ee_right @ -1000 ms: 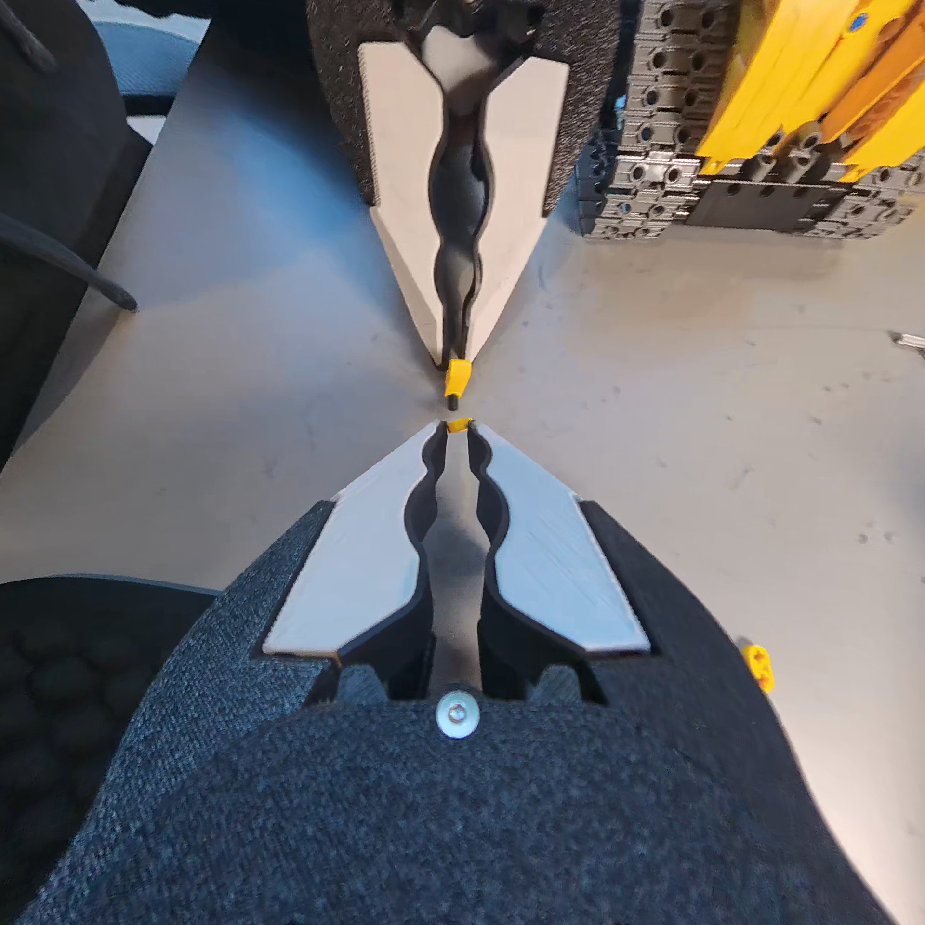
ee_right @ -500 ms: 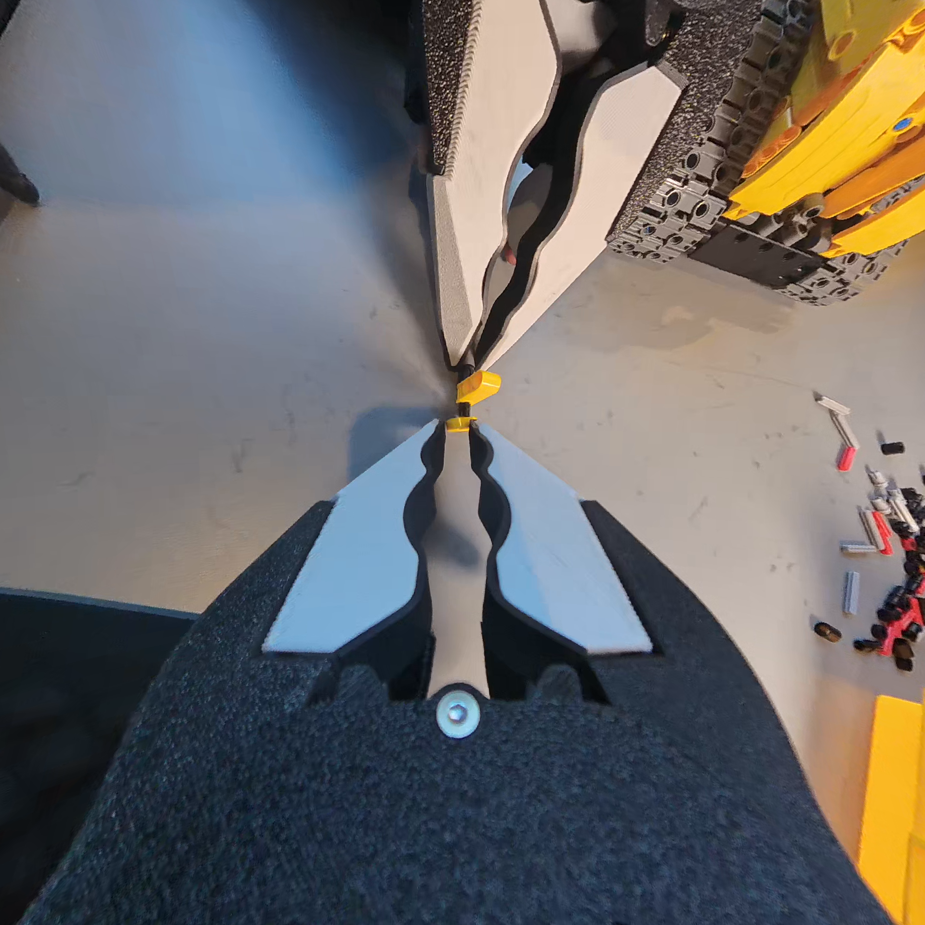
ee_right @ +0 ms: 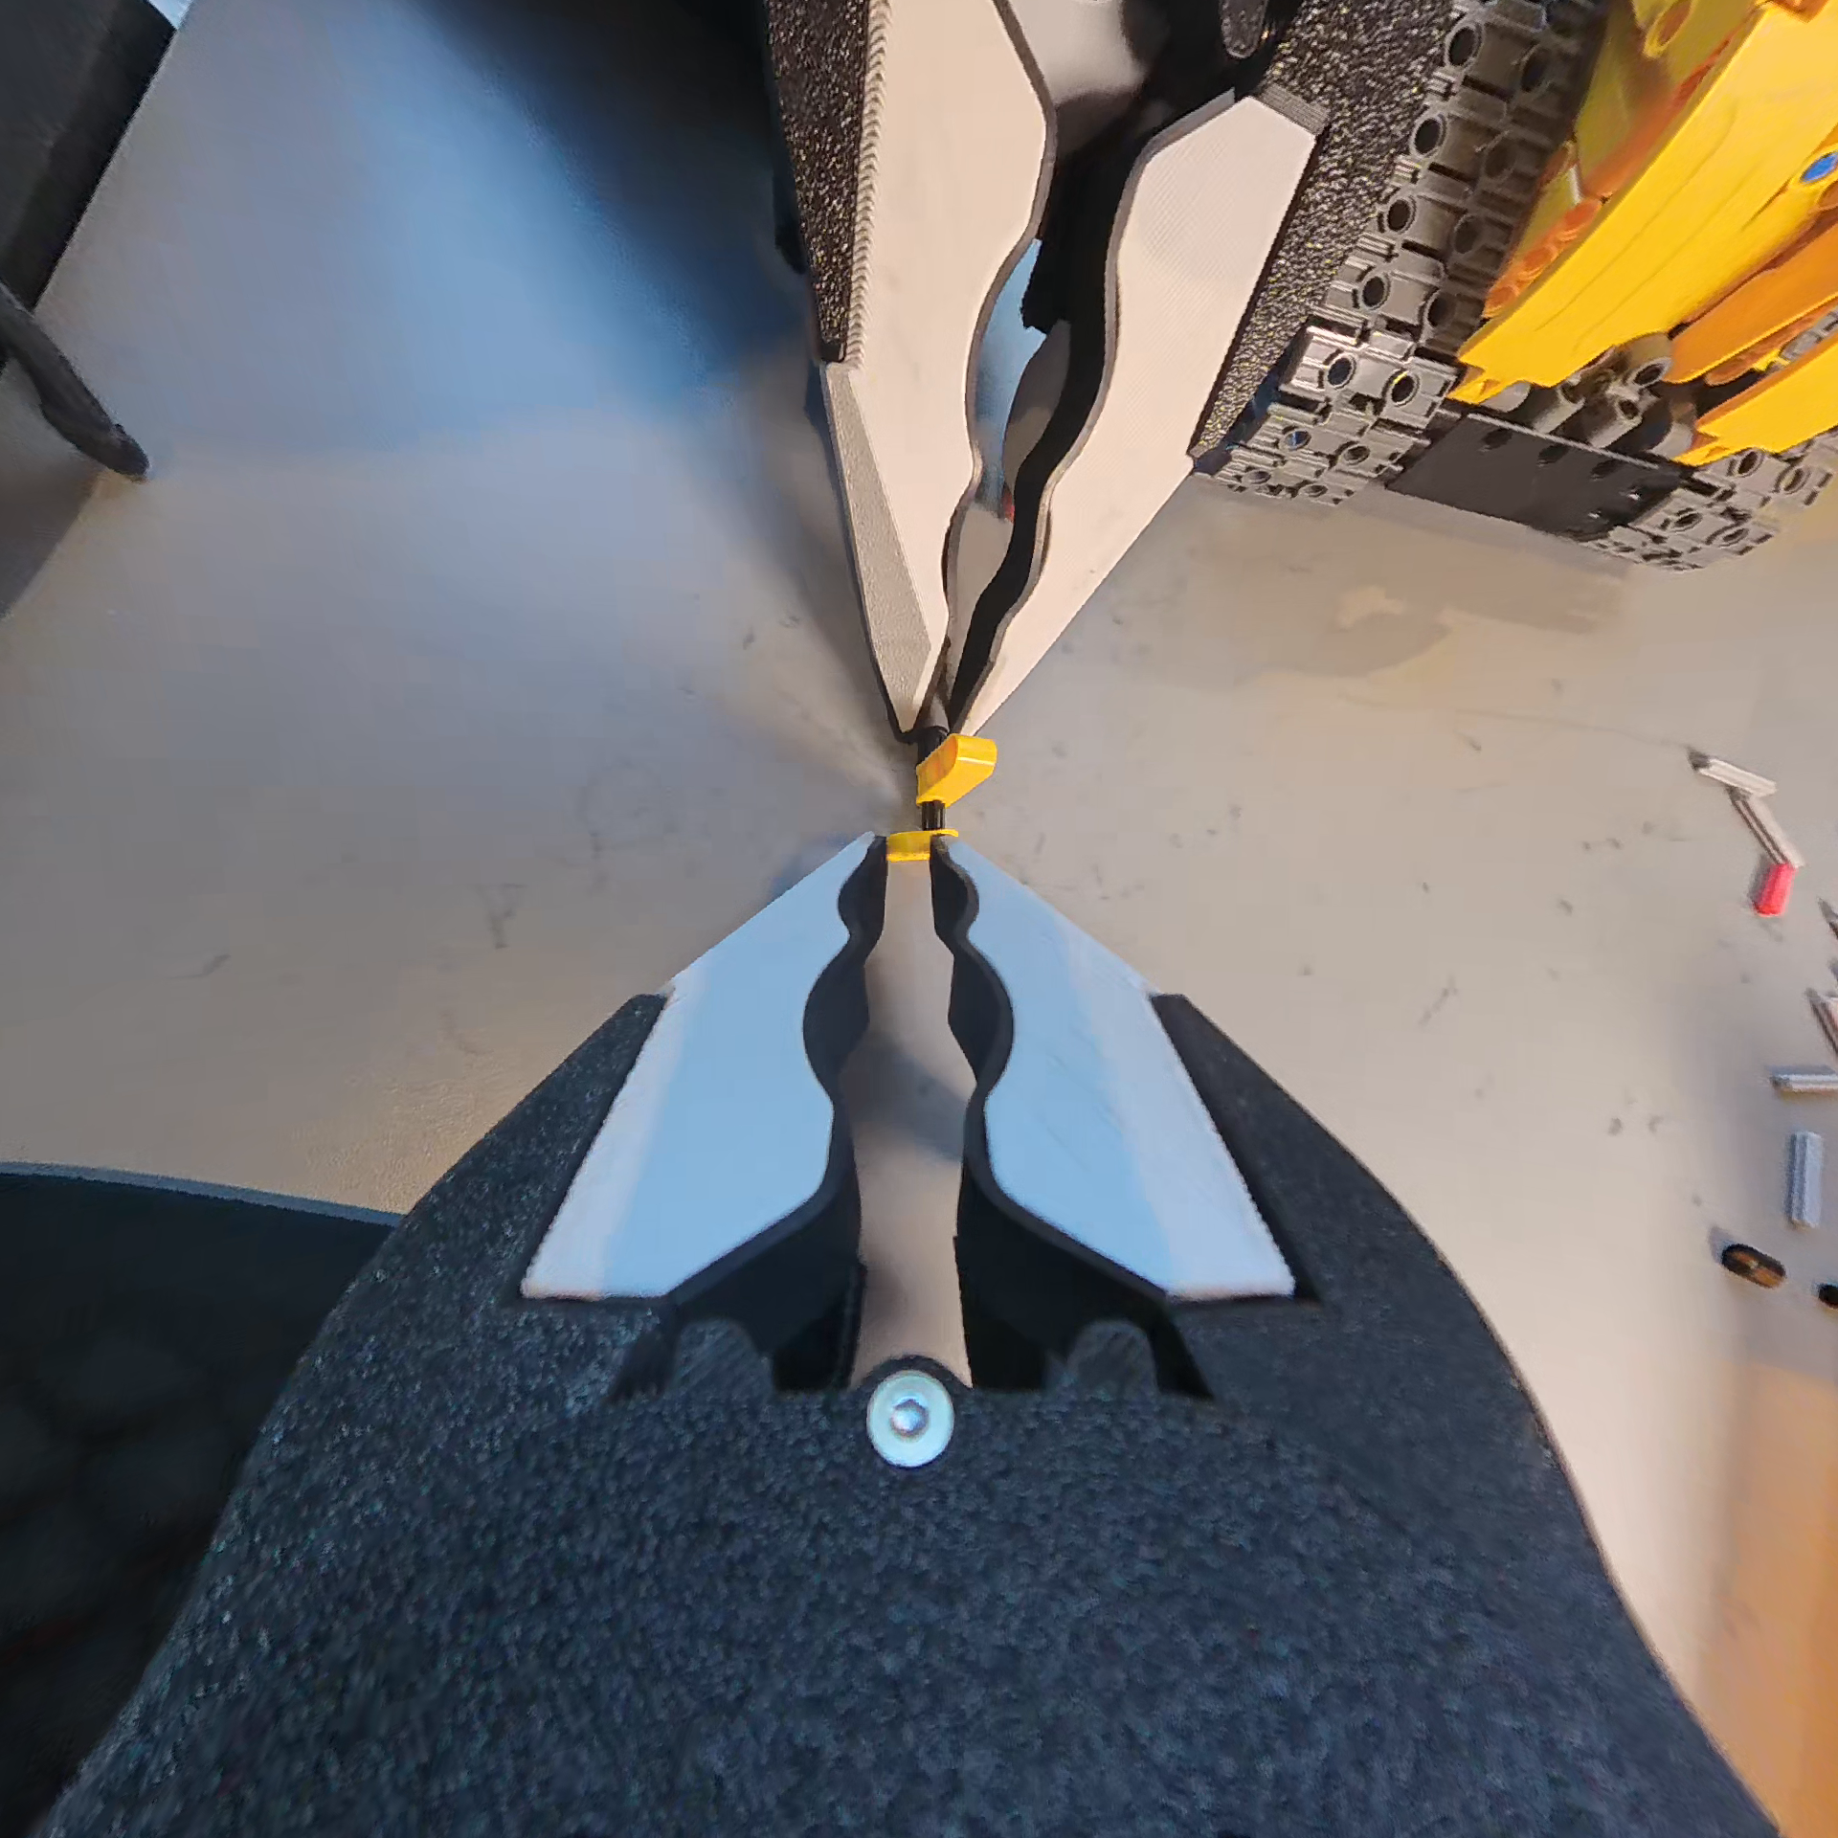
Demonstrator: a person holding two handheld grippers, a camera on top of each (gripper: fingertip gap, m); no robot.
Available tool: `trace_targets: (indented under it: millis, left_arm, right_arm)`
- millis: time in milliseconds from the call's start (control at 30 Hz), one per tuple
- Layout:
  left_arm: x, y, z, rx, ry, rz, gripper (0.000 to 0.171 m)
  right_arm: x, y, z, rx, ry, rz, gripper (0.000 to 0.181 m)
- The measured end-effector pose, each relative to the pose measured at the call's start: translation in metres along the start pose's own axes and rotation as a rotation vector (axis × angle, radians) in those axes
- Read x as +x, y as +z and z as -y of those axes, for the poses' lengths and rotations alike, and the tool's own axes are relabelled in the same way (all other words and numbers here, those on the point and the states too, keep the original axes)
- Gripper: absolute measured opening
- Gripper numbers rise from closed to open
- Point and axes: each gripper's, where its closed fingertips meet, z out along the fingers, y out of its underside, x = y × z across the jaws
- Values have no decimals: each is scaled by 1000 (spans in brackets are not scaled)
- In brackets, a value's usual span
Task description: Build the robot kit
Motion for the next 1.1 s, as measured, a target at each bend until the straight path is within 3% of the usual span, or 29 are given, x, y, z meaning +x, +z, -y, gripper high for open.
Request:
trace_targets:
  millis: [567, 1100]
  left_arm:
    - [1, 0, 0, -1, 9, 3, 5]
    - [0, 1, 0, -5, 24, 26, 5]
  right_arm:
    - [4, 0, -5, -5, 72, 55, 18]
    - [2, 4, -3, -4, 132, 127, 14]
